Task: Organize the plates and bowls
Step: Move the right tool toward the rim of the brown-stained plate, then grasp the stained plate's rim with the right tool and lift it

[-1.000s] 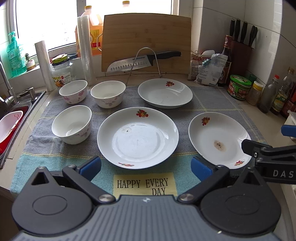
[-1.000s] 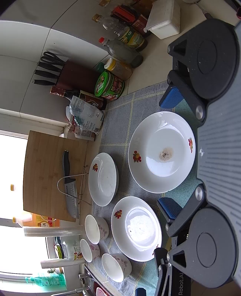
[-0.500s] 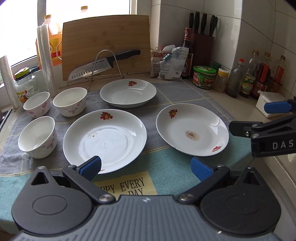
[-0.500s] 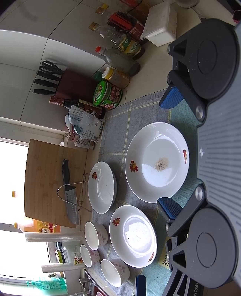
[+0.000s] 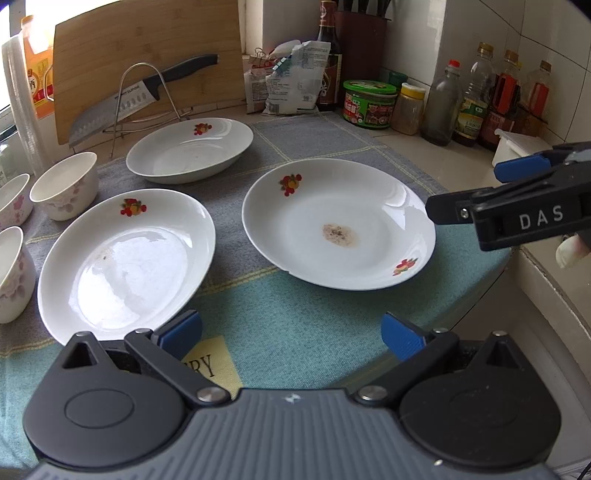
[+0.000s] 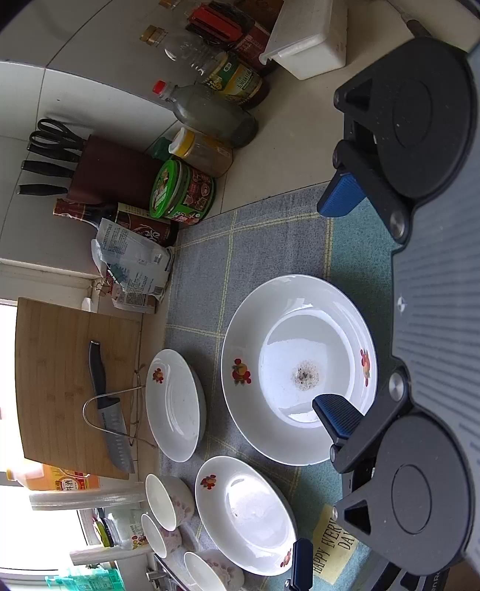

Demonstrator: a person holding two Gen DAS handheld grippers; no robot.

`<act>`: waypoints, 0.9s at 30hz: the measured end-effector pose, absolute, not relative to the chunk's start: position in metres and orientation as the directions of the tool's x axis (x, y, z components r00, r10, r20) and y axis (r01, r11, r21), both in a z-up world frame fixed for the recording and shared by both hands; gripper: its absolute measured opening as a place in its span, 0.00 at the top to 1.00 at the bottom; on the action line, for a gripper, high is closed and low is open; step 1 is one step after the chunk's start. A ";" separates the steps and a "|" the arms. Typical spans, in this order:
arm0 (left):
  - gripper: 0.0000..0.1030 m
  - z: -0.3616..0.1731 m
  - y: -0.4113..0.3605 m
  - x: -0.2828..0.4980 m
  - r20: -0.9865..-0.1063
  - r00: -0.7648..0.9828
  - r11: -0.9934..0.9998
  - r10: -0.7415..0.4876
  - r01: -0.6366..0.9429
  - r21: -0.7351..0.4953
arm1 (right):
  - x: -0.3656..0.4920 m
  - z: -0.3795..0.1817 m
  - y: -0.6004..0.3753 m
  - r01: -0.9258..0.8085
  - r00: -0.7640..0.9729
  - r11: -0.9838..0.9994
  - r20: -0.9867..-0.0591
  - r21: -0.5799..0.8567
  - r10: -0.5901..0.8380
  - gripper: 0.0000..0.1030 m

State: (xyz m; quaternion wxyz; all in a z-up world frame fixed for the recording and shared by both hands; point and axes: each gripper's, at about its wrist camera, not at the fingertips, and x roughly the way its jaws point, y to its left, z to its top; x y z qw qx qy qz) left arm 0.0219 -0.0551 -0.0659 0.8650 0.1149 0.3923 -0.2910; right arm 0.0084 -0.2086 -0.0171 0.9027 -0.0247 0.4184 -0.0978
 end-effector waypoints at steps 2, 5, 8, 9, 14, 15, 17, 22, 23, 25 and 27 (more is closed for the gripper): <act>0.01 -0.072 -0.062 0.025 -0.752 0.514 0.802 -0.413 0.596 -0.033 | 0.013 -0.024 -0.216 0.142 0.620 0.983 -0.763 -0.116 -0.180 0.00; 0.01 -0.081 -0.072 0.031 -0.760 0.489 0.795 -0.428 0.603 -0.060 | 0.020 -0.037 -0.228 0.126 0.595 0.987 -0.789 -0.098 -0.154 0.00; 0.01 -0.089 -0.084 0.036 -0.765 0.495 0.794 -0.411 0.606 -0.034 | 0.025 -0.048 -0.238 0.099 0.577 0.992 -0.808 -0.074 -0.118 0.00; 0.01 -0.091 -0.087 0.038 -0.768 0.497 0.794 -0.405 0.607 -0.026 | 0.027 -0.052 -0.242 0.092 0.569 0.994 -0.816 -0.064 -0.105 0.00; 0.01 -0.102 -0.100 0.046 -0.786 0.477 0.794 -0.393 0.608 -0.028 | 0.040 -0.068 -0.255 0.061 0.538 0.997 -0.839 -0.051 -0.076 0.00; 0.01 -0.103 -0.102 0.047 -0.788 0.479 0.796 -0.386 0.605 -0.022 | 0.041 -0.070 -0.257 0.049 0.535 0.998 -0.842 -0.045 -0.064 0.00; 0.01 -0.103 -0.105 0.049 -0.786 0.489 0.798 -0.378 0.603 -0.009 | 0.045 -0.073 -0.261 0.031 0.526 0.999 -0.850 -0.031 -0.043 0.00; 0.00 -0.105 -0.109 0.049 -0.770 0.510 0.797 -0.383 0.604 0.004 | 0.059 -0.080 -0.261 -0.035 0.511 0.999 -0.859 0.013 0.029 0.00; 0.00 -0.105 -0.109 0.049 -0.769 0.511 0.795 -0.385 0.607 0.005 | 0.062 -0.081 -0.261 -0.045 0.508 0.999 -0.860 0.017 0.038 0.00; 0.00 -0.105 -0.109 0.050 -0.766 0.509 0.789 -0.392 0.614 0.005 | 0.068 -0.083 -0.259 -0.068 0.508 0.997 -0.860 0.027 0.058 0.00; 0.00 -0.105 -0.109 0.050 -0.764 0.508 0.784 -0.397 0.621 0.005 | 0.075 -0.086 -0.260 -0.082 0.494 0.996 -0.866 0.040 0.075 0.00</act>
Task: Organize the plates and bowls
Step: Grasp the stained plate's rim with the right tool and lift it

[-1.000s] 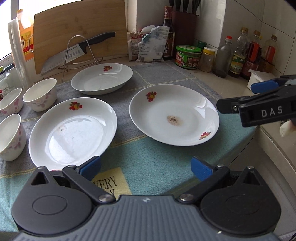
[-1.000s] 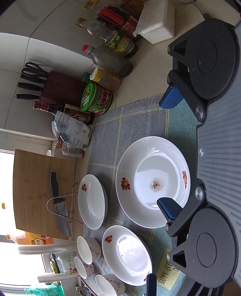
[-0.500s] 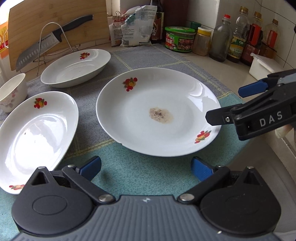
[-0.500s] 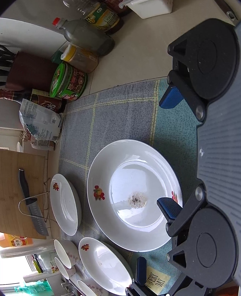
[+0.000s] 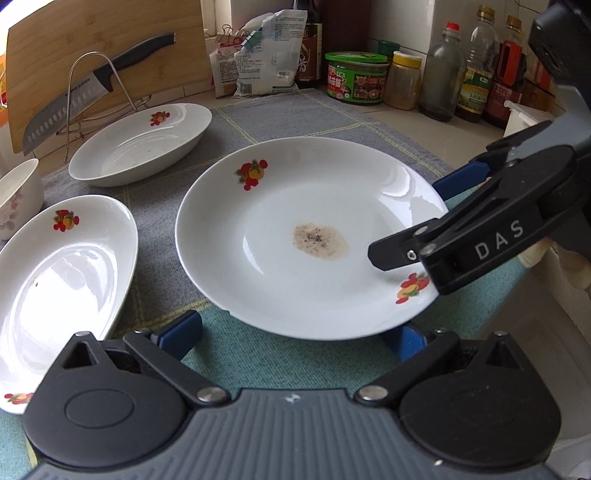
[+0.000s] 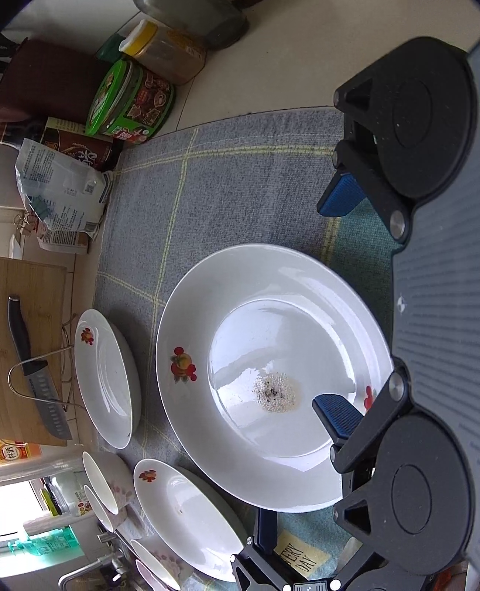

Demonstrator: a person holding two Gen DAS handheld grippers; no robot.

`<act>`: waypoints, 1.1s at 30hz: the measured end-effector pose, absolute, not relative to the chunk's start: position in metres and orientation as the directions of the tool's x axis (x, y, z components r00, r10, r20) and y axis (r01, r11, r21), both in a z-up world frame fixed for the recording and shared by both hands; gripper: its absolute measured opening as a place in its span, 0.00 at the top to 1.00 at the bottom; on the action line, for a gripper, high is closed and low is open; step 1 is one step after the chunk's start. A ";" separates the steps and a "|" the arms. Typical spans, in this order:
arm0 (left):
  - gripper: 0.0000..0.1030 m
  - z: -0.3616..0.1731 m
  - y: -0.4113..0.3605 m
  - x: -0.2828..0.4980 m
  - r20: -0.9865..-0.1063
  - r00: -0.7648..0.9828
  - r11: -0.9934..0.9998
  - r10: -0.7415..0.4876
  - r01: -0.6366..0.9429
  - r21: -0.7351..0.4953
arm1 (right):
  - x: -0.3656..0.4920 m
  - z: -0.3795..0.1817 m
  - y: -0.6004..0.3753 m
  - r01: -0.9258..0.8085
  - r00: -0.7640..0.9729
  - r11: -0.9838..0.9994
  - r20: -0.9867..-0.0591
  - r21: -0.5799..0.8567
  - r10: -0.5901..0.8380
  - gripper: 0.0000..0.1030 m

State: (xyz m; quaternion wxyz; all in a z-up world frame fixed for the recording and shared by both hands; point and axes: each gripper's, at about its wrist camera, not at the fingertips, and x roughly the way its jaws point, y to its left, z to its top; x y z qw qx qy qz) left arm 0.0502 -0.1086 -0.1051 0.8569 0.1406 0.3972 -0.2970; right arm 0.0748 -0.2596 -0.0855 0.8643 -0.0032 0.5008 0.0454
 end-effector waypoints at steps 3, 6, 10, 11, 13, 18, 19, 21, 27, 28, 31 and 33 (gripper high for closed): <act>0.00 -0.105 -0.110 0.051 -0.767 0.505 0.783 -0.396 0.622 0.005 | 0.082 -0.090 -0.262 -0.092 0.473 0.994 -0.877 0.052 0.090 0.00; 0.00 -0.105 -0.110 0.050 -0.764 0.507 0.784 -0.398 0.621 0.004 | 0.083 -0.091 -0.262 -0.106 0.471 0.993 -0.877 0.046 0.091 0.00; 0.00 -0.106 -0.107 0.048 -0.748 0.519 0.779 -0.413 0.627 0.004 | 0.087 -0.090 -0.264 -0.127 0.443 0.991 -0.890 0.051 0.102 0.00; 0.00 -0.106 -0.107 0.047 -0.745 0.521 0.779 -0.416 0.627 0.004 | 0.087 -0.090 -0.263 -0.128 0.442 0.990 -0.891 0.050 0.102 0.00; 0.00 -0.107 -0.106 0.045 -0.736 0.528 0.777 -0.423 0.630 0.006 | 0.085 -0.090 -0.264 -0.134 0.447 0.990 -0.888 0.048 0.103 0.00; 0.00 -0.108 -0.103 0.042 -0.713 0.546 0.773 -0.440 0.634 0.008 | 0.080 -0.091 -0.265 -0.168 0.469 0.985 -0.875 0.044 0.119 0.00; 0.00 -0.108 -0.103 0.042 -0.709 0.548 0.772 -0.443 0.636 0.009 | 0.080 -0.091 -0.265 -0.172 0.468 0.984 -0.875 0.045 0.122 0.00; 0.00 -0.108 -0.102 0.043 -0.705 0.547 0.767 -0.451 0.642 0.008 | 0.081 -0.090 -0.265 -0.187 0.468 0.981 -0.874 0.046 0.130 0.00; 0.00 -0.109 -0.100 0.044 -0.693 0.542 0.747 -0.475 0.665 0.008 | 0.092 -0.091 -0.268 -0.281 0.463 0.957 -0.864 0.067 0.197 0.00; 0.00 -0.109 -0.100 0.045 -0.693 0.541 0.744 -0.477 0.668 0.008 | 0.095 -0.091 -0.269 -0.296 0.461 0.952 -0.862 0.075 0.211 0.00; 0.00 -0.109 -0.100 0.045 -0.690 0.539 0.738 -0.484 0.674 0.009 | 0.107 -0.090 -0.272 -0.340 0.442 0.933 -0.854 0.121 0.272 0.00; 0.00 -0.109 -0.100 0.046 -0.691 0.536 0.735 -0.486 0.678 0.009 | 0.114 -0.090 -0.274 -0.368 0.426 0.917 -0.849 0.152 0.312 0.00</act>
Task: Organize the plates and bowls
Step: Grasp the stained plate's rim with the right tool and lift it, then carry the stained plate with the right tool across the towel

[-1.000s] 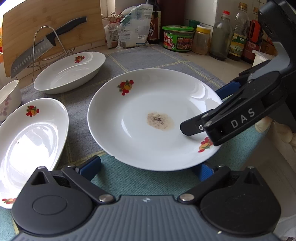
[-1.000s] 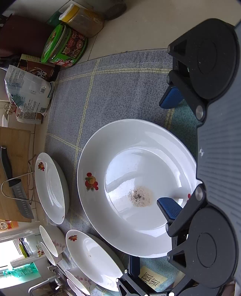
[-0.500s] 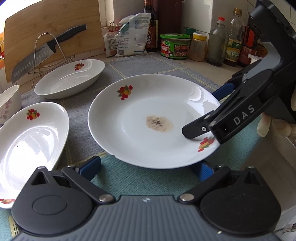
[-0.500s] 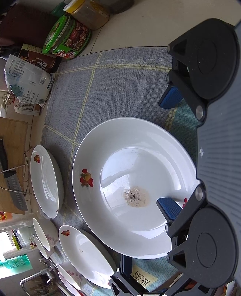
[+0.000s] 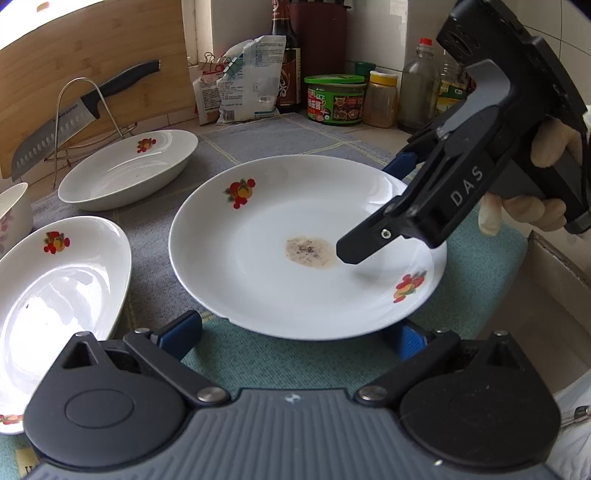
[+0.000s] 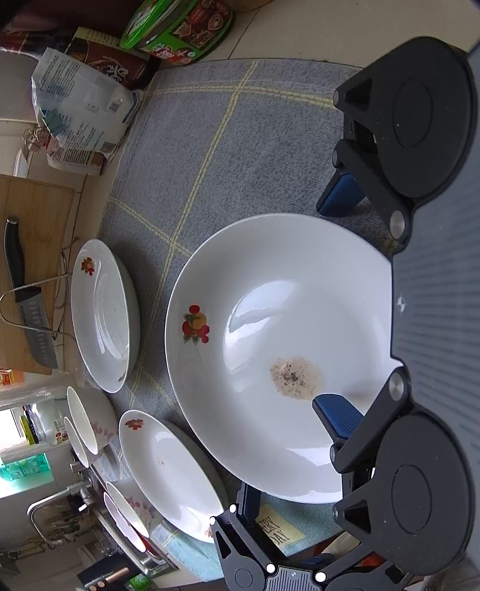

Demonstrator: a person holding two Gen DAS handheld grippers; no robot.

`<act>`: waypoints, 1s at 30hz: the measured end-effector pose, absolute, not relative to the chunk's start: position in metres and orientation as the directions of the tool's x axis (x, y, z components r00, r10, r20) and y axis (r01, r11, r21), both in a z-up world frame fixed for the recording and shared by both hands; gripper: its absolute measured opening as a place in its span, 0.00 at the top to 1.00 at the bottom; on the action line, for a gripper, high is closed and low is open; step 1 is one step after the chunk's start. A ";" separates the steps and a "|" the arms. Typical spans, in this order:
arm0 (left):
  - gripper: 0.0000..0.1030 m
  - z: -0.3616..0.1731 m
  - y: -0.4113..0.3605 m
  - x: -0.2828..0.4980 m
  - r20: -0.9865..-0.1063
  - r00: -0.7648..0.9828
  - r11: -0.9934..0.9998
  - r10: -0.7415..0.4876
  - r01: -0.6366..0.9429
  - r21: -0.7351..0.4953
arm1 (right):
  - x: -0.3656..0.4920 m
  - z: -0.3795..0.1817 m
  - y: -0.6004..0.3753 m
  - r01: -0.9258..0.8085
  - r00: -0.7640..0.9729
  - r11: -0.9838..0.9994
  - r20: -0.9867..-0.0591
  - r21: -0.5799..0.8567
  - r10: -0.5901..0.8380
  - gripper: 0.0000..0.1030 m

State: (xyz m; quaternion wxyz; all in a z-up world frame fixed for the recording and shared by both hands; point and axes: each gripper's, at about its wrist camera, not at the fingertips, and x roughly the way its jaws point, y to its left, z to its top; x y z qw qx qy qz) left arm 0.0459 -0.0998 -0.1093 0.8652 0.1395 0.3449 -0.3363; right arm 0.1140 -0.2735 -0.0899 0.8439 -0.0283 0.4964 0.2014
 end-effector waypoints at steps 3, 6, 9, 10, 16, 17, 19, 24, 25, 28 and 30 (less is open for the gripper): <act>0.00 -0.109 -0.100 0.048 -0.694 0.528 0.727 -0.489 0.687 0.010 | 0.126 -0.090 -0.275 -0.407 0.401 0.895 -0.844 0.185 0.357 0.00; 0.00 -0.109 -0.100 0.048 -0.694 0.524 0.719 -0.493 0.695 0.014 | 0.135 -0.091 -0.274 -0.438 0.380 0.876 -0.841 0.204 0.385 0.00; 0.00 -0.109 -0.101 0.048 -0.693 0.524 0.714 -0.495 0.700 0.019 | 0.142 -0.091 -0.272 -0.469 0.365 0.858 -0.839 0.209 0.404 0.00; 0.00 -0.109 -0.102 0.049 -0.693 0.524 0.713 -0.495 0.701 0.021 | 0.143 -0.091 -0.272 -0.476 0.363 0.854 -0.838 0.209 0.407 0.00; 0.00 -0.108 -0.103 0.049 -0.691 0.526 0.699 -0.496 0.714 0.041 | 0.149 -0.091 -0.276 -0.499 0.347 0.833 -0.825 0.240 0.446 0.00; 0.00 -0.108 -0.103 0.048 -0.691 0.527 0.697 -0.496 0.716 0.046 | 0.150 -0.091 -0.276 -0.500 0.344 0.831 -0.824 0.245 0.450 0.00; 0.00 -0.107 -0.105 0.048 -0.690 0.527 0.692 -0.495 0.720 0.053 | 0.153 -0.091 -0.276 -0.504 0.337 0.825 -0.821 0.256 0.460 0.00; 0.00 -0.107 -0.106 0.048 -0.691 0.527 0.686 -0.495 0.725 0.063 | 0.156 -0.091 -0.277 -0.519 0.326 0.812 -0.817 0.267 0.476 0.00; 0.00 -0.107 -0.106 0.048 -0.692 0.526 0.685 -0.494 0.726 0.063 | 0.157 -0.091 -0.277 -0.520 0.324 0.811 -0.816 0.269 0.478 0.00; 0.00 -0.106 -0.107 0.048 -0.691 0.529 0.685 -0.492 0.725 0.068 | 0.159 -0.092 -0.277 -0.518 0.319 0.808 -0.813 0.282 0.487 0.00; 0.00 -0.106 -0.107 0.048 -0.692 0.529 0.685 -0.491 0.726 0.069 | 0.159 -0.092 -0.278 -0.518 0.314 0.806 -0.812 0.287 0.492 0.00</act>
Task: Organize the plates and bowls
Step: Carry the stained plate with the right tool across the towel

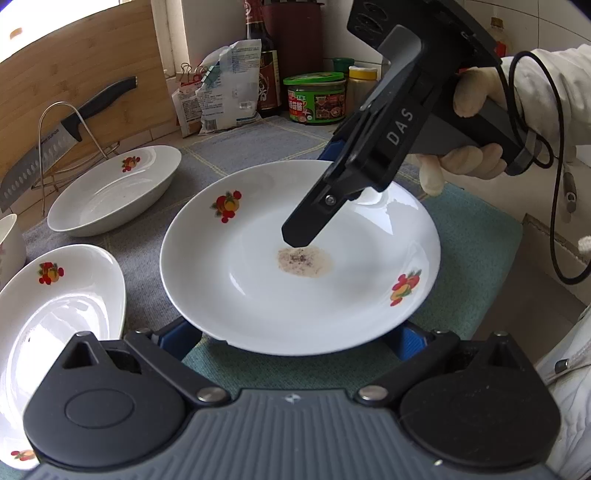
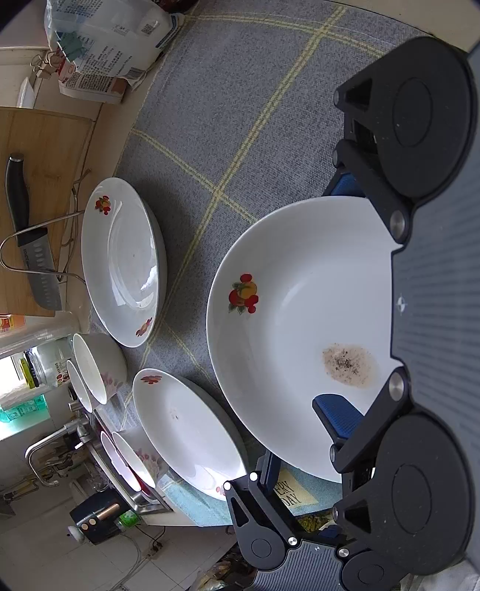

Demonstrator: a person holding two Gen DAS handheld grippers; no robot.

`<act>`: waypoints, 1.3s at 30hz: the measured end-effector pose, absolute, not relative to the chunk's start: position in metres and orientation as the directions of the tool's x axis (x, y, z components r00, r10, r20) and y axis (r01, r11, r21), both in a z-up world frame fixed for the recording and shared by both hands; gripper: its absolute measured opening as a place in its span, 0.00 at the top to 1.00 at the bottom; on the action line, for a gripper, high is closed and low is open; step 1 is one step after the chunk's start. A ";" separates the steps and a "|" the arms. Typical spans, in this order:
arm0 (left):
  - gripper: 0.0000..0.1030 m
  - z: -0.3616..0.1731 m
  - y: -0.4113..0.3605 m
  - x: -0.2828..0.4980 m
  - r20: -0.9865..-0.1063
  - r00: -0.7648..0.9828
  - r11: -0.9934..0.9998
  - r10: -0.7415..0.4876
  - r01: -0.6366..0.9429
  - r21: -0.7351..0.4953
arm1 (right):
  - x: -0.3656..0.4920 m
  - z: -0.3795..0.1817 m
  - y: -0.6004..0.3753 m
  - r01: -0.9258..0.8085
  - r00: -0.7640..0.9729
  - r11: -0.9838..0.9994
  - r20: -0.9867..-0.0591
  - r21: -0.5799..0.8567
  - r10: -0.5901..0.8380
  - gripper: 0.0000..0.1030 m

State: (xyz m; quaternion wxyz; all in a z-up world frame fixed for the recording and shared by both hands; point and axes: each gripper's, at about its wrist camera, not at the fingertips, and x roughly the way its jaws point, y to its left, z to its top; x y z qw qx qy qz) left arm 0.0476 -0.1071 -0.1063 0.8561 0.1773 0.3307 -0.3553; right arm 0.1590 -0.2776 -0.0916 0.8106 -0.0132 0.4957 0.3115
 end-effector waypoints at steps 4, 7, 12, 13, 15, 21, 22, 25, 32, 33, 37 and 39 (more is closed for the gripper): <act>0.01 -0.106 -0.107 0.049 -0.695 0.520 0.681 -0.496 0.729 0.060 | 0.159 -0.092 -0.277 -0.515 0.311 0.806 -0.813 0.291 0.492 0.00; 0.02 -0.106 -0.107 0.049 -0.700 0.517 0.680 -0.493 0.730 0.060 | 0.159 -0.091 -0.276 -0.512 0.310 0.809 -0.816 0.289 0.488 0.00; 0.03 -0.105 -0.108 0.049 -0.708 0.509 0.677 -0.490 0.734 0.060 | 0.159 -0.090 -0.277 -0.504 0.308 0.813 -0.819 0.291 0.485 0.00; 0.03 -0.104 -0.108 0.048 -0.709 0.509 0.676 -0.489 0.734 0.060 | 0.158 -0.089 -0.277 -0.504 0.310 0.814 -0.819 0.290 0.484 0.00; 0.03 -0.102 -0.110 0.049 -0.711 0.505 0.674 -0.489 0.736 0.059 | 0.157 -0.088 -0.278 -0.502 0.314 0.817 -0.821 0.284 0.478 0.00; 0.03 -0.094 -0.116 0.053 -0.712 0.503 0.661 -0.490 0.747 0.074 | 0.156 -0.079 -0.287 -0.489 0.340 0.827 -0.813 0.276 0.473 0.00; 0.03 -0.092 -0.119 0.054 -0.711 0.503 0.657 -0.492 0.750 0.076 | 0.156 -0.077 -0.290 -0.487 0.348 0.830 -0.811 0.272 0.470 0.00; 0.03 -0.088 -0.126 0.060 -0.706 0.504 0.646 -0.498 0.759 0.086 | 0.158 -0.072 -0.299 -0.475 0.367 0.840 -0.809 0.261 0.459 0.00; 0.03 -0.086 -0.155 0.077 -0.691 0.497 0.620 -0.525 0.779 0.089 | 0.169 -0.068 -0.330 -0.438 0.409 0.867 -0.806 0.238 0.427 0.00; 0.03 -0.087 -0.160 0.080 -0.689 0.495 0.618 -0.529 0.781 0.088 | 0.171 -0.069 -0.334 -0.435 0.411 0.870 -0.808 0.232 0.422 0.00; 0.03 -0.091 -0.179 0.092 -0.690 0.485 0.609 -0.538 0.789 0.080 | 0.176 -0.071 -0.349 -0.424 0.434 0.883 -0.811 0.199 0.391 0.00; 0.03 -0.093 -0.185 0.095 -0.692 0.483 0.606 -0.537 0.791 0.081 | 0.181 -0.072 -0.356 -0.414 0.442 0.888 -0.809 0.200 0.388 0.00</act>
